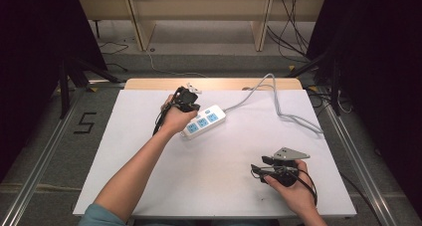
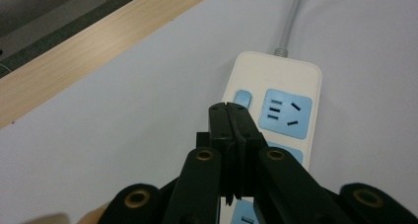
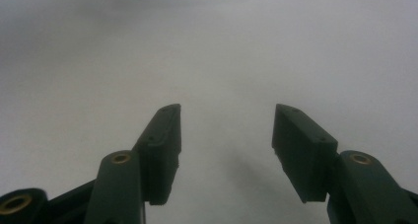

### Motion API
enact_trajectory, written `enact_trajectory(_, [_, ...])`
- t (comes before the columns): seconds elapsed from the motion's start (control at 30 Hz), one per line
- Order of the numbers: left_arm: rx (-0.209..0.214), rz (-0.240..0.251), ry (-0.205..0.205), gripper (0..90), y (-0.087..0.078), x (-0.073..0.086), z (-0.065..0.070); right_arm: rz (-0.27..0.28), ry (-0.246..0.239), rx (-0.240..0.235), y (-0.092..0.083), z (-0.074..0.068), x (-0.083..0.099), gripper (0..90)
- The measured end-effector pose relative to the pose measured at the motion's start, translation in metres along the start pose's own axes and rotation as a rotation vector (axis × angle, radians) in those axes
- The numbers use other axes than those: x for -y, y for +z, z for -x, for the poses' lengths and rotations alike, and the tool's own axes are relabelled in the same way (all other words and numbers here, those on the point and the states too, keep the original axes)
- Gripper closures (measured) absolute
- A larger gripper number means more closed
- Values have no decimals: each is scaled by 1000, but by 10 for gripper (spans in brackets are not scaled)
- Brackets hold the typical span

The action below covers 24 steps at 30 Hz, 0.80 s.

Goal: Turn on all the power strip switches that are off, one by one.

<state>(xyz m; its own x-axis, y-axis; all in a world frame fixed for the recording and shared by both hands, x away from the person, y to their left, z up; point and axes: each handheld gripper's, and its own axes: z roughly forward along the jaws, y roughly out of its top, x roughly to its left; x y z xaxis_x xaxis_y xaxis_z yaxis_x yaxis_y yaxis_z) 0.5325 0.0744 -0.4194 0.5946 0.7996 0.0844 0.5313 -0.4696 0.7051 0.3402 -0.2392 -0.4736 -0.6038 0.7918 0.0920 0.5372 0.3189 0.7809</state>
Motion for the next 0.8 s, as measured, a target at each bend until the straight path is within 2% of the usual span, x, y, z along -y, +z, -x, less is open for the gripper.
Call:
enact_trajectory(0.27, [-5, -15, 30, 895, 15, -6, 0, 0, -1, 0, 0, 0, 0, 457])
enact_trajectory(0.67, [39, -30, 51, 894, 38, -14, 7, -1, -4, -2, 0, 1, 0, 457])
enact_trajectory(0.8, [36, -48, 61, 894, 45, -16, 9, -2, -4, -3, 0, 1, 0, 457])
